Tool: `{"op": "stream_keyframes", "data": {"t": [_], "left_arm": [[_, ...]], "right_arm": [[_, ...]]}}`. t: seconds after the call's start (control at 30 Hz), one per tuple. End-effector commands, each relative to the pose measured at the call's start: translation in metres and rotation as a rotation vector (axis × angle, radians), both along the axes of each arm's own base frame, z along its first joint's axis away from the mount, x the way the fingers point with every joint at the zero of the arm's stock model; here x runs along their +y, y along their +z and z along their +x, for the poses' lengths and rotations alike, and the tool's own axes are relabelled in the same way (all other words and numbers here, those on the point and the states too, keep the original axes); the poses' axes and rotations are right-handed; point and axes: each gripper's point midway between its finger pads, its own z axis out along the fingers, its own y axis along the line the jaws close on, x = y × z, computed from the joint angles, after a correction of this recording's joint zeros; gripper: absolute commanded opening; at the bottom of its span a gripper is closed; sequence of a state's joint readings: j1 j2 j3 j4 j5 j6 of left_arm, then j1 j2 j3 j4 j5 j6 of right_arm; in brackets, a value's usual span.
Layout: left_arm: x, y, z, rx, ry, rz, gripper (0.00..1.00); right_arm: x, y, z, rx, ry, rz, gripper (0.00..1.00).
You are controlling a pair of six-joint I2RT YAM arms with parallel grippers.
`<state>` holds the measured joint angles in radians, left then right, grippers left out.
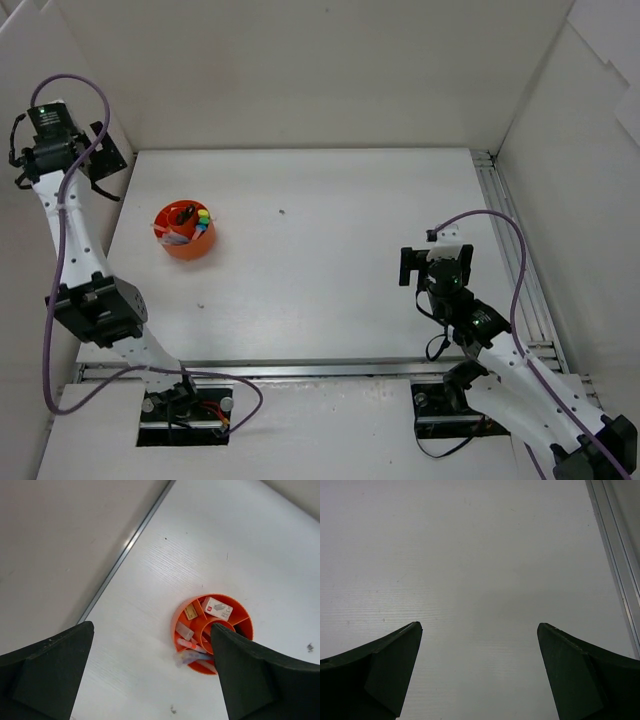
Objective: Sort the stationery into containers
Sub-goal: Reset both arms
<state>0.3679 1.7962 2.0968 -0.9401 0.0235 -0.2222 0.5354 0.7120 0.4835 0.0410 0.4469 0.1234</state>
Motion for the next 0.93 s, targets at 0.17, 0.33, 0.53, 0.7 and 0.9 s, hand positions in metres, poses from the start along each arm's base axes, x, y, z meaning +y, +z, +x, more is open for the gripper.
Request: {"op": "stream_keyframes", "data": {"t": [0.17,0.33,0.53,0.7,0.9], "left_arm": [[-0.090,0.008,-0.100,-0.150,0.067,-0.138,0.99],[-0.164,-0.009,-0.129,-0.321,-0.141,-0.166,0.99],[-0.232,-0.055,-0.180,-0.271,-0.362,-0.195,0.99],[-0.254,-0.057,-0.185,-0.313,-0.427,-0.204,0.99],[-0.268,-0.050,-0.177,-0.320,-0.465,-0.176,0.99]], "right_arm": [[0.007,0.023,0.005,-0.062,0.003,0.084,0.98],[0.011,0.033,-0.003,-0.086,0.017,0.161,0.98],[0.015,0.027,-0.013,-0.099,0.003,0.300,0.98],[0.010,0.024,-0.020,-0.113,-0.022,0.358,0.98],[0.006,0.038,-0.025,-0.173,-0.038,0.416,0.98]]}}
